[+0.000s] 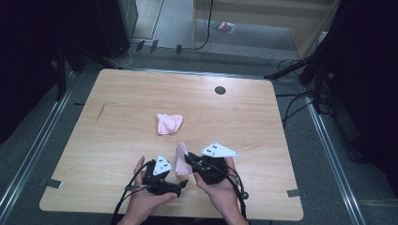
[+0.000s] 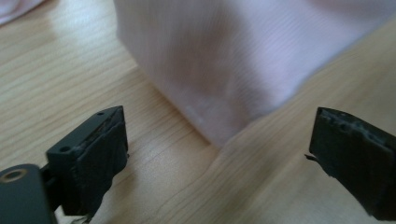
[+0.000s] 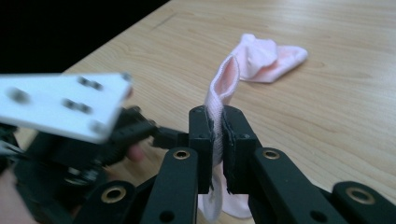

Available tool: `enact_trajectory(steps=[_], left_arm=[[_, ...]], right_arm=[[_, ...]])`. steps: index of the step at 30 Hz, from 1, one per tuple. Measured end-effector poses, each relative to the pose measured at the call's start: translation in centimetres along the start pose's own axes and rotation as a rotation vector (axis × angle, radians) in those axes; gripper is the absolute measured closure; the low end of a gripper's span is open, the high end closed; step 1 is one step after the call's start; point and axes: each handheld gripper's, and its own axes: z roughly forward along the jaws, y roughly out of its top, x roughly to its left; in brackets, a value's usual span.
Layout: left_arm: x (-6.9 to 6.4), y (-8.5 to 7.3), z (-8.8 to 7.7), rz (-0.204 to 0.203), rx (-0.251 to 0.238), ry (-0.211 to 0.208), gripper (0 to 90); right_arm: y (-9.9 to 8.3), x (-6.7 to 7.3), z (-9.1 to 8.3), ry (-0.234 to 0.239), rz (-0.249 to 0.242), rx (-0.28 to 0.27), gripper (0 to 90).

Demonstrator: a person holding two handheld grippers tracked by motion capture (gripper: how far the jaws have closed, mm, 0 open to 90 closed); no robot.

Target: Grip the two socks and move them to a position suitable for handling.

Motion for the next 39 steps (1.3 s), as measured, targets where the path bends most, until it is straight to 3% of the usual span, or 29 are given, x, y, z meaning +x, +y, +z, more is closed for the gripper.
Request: enact_trajectory(steps=[2, 4, 6, 7, 8, 9, 10, 11, 12, 14, 15, 16, 17, 18, 19, 20, 22, 23, 25, 27, 29, 31, 35, 37, 39], left_arm=[[-0.3, 0.2, 0.5, -0.03, 0.02, 0.053, 7.2], [-0.1, 0.3, 0.4, -0.065, 0.004, 0.055, 16.3], [0.1, 0.3, 0.3, -0.061, -0.023, 0.068, 42.7], [0.1, 0.3, 0.2, -0.06, -0.036, 0.07, 42.7], [0.3, 0.2, 0.1, -0.046, -0.048, 0.061, 68.5], [0.4, 0.2, -0.1, -0.034, -0.053, 0.05, 68.5], [0.5, 0.2, -0.3, -0.026, -0.061, 0.055, 79.2], [1.0, 0.2, -1.1, -0.016, -0.08, 0.113, 88.7], [1.0, 0.2, -1.1, -0.016, -0.08, 0.113, 89.0], [1.7, 0.3, -2.5, -0.009, -0.111, 0.2, 89.2], [1.9, 0.3, -3.5, 0.02, -0.137, 0.286, 89.2], [1.9, 0.4, -4.2, 0.054, -0.151, 0.346, 89.2], [1.7, 0.5, -4.9, 0.105, -0.163, 0.417, 89.2], [1.5, 0.6, -5.3, 0.146, -0.163, 0.465, 89.2], [1.4, 0.7, -5.4, 0.172, -0.141, 0.478, 89.2], [1.3, 0.8, -5.2, 0.184, -0.107, 0.466, 89.2], [1.0, 0.3, -4.2, 0.201, -0.06, 0.439, 89.2], [0.7, -0.1, -3.1, 0.225, -0.004, 0.408, 89.2], [0.4, -0.4, -2.3, 0.225, 0.024, 0.347, 88.9], [0.1, -0.4, -1.9, 0.202, 0.019, 0.264, 86.3], [-0.1, -0.3, -1.6, 0.195, 0.021, 0.216, 76.0], [0.2, -0.3, -1.7, 0.17, 0.015, 0.137, 64.6], [1.7, -0.4, -2.7, 0.097, -0.028, -0.077, 46.6], [2.8, -0.3, -3.5, 0.065, -0.07, -0.176, 43.6], [4.0, -0.1, -4.2, 0.035, -0.115, -0.197, 43.5]], right_arm=[[0.1, 0.1, -0.1, 0.003, -0.002, -0.005, 84.1], [0.4, 0.4, -0.5, 0.02, 0.0, -0.016, 84.1], [0.7, 0.7, -0.9, 0.044, 0.007, -0.035, 84.1], [0.7, 0.7, -0.9, 0.044, 0.007, -0.035, 84.1], [0.8, 0.7, -1.1, 0.052, 0.012, -0.045, 84.1], [0.8, 0.7, -1.1, 0.052, 0.012, -0.045, 84.1], [0.8, 0.6, -1.1, 0.049, 0.01, -0.05, 84.1], [0.7, 0.3, -1.2, 0.045, 0.021, -0.058, 84.2], [0.7, 0.3, -1.2, 0.045, 0.021, -0.058, 84.2], [0.5, -0.2, -1.2, 0.027, 0.031, -0.074, 84.3], [0.1, -0.7, -0.9, 0.032, 0.058, -0.083, 84.3], [0.0, -0.8, -0.7, 0.036, 0.066, -0.08, 84.3], [-0.3, -0.9, -0.4, 0.05, 0.078, -0.077, 84.3], [-0.3, -0.9, -0.4, 0.05, 0.078, -0.077, 84.3], [-0.6, -1.1, 0.0, 0.065, 0.09, -0.07, 84.3], [-0.8, -1.2, 0.4, 0.064, 0.094, -0.063, 84.3], [-1.7, -1.7, 1.4, 0.019, 0.071, -0.04, 84.3], [-2.0, -2.0, 1.6, 0.011, 0.077, -0.025, 84.3], [-3.1, -3.3, 2.2, -0.027, 0.093, 0.012, 84.2], [-3.8, -4.1, 2.4, -0.046, 0.108, 0.036, 84.3], [-4.2, -4.7, 2.3, -0.08, 0.101, 0.05, 84.3], [-4.5, -5.2, 2.2, -0.103, 0.094, 0.06, 84.3], [-5.0, -6.1, 1.8, -0.148, 0.081, 0.075, 84.0], [-5.1, -6.4, 1.6, -0.152, 0.058, 0.068, 81.9], [-5.0, -6.7, 1.4, -0.163, 0.023, 0.06, 78.8]])
